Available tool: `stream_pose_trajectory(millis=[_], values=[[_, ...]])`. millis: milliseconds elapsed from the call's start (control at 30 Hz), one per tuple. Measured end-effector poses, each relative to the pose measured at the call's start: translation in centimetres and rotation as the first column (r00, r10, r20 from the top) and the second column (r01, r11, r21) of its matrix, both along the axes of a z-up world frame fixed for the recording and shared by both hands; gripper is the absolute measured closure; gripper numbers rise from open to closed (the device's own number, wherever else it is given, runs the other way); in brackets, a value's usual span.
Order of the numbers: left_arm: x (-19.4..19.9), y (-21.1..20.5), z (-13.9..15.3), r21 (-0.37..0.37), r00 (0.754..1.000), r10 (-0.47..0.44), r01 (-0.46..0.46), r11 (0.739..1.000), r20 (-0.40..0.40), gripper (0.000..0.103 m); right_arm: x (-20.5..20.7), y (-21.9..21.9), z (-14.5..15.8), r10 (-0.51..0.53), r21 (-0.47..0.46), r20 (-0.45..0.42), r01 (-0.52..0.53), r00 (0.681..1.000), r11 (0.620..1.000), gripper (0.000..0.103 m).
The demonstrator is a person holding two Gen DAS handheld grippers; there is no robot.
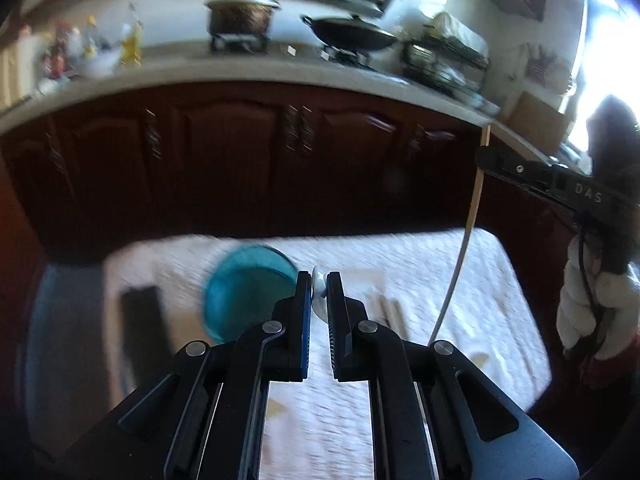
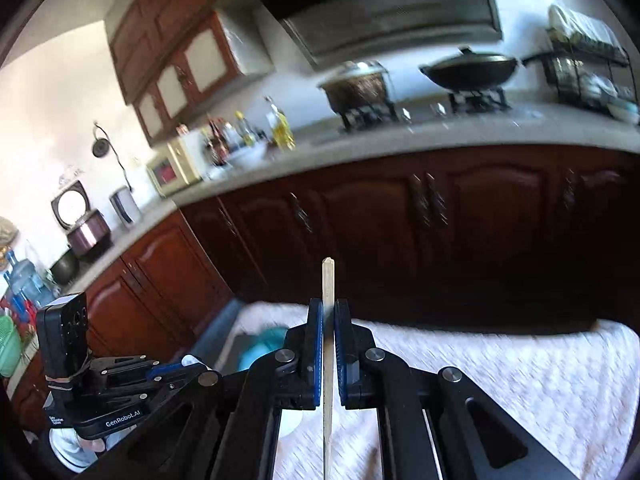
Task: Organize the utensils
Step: 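Drop the spoon into the teal-topped holder with the left tool while the right tool drops the chopstick in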
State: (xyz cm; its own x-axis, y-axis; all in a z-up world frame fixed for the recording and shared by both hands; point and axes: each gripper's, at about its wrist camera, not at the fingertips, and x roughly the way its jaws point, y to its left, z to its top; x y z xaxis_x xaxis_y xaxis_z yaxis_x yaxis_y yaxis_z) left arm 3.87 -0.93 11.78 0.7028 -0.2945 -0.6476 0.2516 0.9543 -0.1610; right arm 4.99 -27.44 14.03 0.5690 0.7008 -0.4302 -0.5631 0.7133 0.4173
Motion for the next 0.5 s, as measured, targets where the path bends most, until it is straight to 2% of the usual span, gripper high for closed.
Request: stream_pose_trajectory(millis=[167,267,367,500], values=[[1.6,3.4,1.1,0.058,0.995,0.097,-0.098,0.993,0.032,0.097,1.3,4.7,1.6,-0.007,0.023,0.052,0.006,0.999,1.000,0.098],[2.8,4.1,0.5,0.103,0.991,0.127,-0.131,0.986,0.045,0.097,2.5,7.7,1.4,-0.010,0.026,0.068,0.008,0.998,1.000,0.098],[4.3,4.2,-1.2,0.143,0.990,0.140,-0.142,0.979,0.030,0.097,3.1,10.4,0.7,-0.027,-0.003,0.107,0.028,0.994,1.000,0.098],[5.1,4.1,-3.4,0.173,0.989,0.145,-0.143,0.974,0.003,0.097,3.9,13.4,-2.0,-0.022,-0.041,0.117,0.027,0.993,0.999,0.098]])
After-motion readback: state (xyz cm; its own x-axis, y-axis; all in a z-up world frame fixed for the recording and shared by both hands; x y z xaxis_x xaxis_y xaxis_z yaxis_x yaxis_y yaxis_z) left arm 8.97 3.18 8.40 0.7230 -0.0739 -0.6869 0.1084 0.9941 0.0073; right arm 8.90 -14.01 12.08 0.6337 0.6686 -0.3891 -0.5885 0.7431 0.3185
